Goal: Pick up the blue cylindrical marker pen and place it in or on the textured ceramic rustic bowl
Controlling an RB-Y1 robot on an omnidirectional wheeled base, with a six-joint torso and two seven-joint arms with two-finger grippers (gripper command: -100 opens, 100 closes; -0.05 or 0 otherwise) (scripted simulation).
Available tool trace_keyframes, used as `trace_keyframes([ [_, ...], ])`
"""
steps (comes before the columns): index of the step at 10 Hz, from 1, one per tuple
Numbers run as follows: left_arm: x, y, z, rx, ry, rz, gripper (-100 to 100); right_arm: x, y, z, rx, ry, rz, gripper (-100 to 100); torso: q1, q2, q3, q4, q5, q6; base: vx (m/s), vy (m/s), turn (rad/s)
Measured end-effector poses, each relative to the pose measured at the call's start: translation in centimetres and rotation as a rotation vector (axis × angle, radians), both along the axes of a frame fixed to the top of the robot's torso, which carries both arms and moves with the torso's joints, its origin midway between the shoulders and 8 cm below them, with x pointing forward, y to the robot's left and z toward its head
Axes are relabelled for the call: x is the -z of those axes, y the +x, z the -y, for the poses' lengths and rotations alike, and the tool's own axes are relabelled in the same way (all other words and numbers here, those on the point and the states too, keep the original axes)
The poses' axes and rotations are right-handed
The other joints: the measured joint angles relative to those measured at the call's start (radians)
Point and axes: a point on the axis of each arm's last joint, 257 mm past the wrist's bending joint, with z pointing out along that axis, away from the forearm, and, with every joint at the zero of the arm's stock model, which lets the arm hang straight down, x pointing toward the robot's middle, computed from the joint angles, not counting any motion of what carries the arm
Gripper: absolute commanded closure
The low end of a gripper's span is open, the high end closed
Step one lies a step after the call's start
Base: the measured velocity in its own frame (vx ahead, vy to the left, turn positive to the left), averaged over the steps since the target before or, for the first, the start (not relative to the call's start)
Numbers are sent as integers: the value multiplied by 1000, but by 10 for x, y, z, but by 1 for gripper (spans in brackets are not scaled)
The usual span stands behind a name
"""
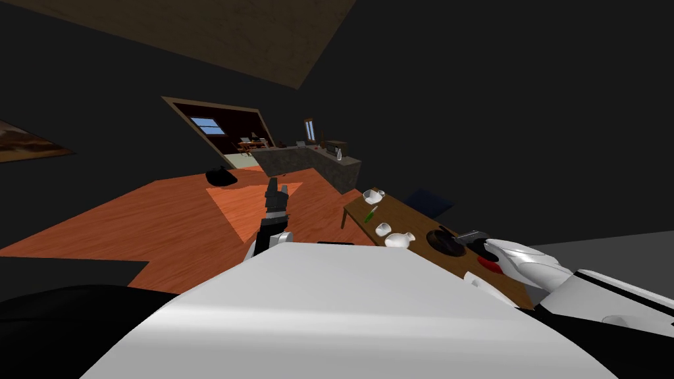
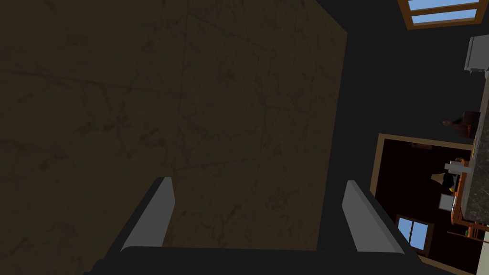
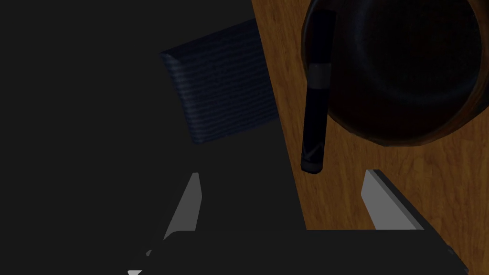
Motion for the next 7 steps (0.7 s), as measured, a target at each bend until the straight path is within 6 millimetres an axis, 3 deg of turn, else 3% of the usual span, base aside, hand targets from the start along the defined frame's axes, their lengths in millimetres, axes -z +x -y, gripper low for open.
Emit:
trace_keyframes([
  [1, 0, 0, 0, 0, 0, 0, 0, -5, 0, 3, -3, -1, 0, -100, 0, 1, 0, 0, 0, 0, 12, 20, -9],
  [2, 0, 0, 0, 0, 0, 0, 0, -6, 1, 3, -6, 1, -1, 0, -2, 2, 1, 0, -1, 0, 0, 0, 0],
  [7, 0, 0, 0, 0, 0, 0, 0, -6, 1, 3, -5, 1, -1, 0, -3, 3, 2, 1, -1, 0, 0, 0, 0],
])
